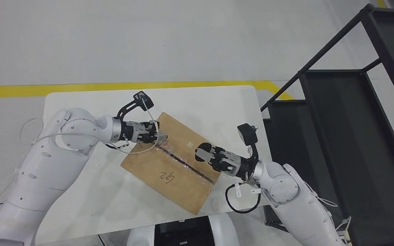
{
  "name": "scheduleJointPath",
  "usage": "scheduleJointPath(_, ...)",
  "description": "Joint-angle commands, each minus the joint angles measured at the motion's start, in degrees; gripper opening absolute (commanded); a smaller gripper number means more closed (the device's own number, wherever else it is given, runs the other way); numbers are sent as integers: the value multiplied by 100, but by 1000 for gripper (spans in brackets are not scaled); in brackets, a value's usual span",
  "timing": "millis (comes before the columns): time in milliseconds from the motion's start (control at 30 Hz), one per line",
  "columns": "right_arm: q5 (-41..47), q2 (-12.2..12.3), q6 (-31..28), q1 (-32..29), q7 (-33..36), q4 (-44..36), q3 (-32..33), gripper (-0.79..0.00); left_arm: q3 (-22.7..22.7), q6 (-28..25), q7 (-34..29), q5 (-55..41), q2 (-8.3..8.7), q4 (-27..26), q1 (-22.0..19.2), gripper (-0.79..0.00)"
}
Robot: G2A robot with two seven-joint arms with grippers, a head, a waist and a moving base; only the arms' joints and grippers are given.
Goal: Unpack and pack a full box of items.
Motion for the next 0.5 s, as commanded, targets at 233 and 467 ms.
scheduleJointPath(233,-28,15,18,-55,-66,-32,10,-785,80,93,-47,30,-24,100,-78,-785)
scheduleJointPath(467,10,24,1,-3,5,-24,-47,-785,130,158,-85,0,-42,178,-115,-785)
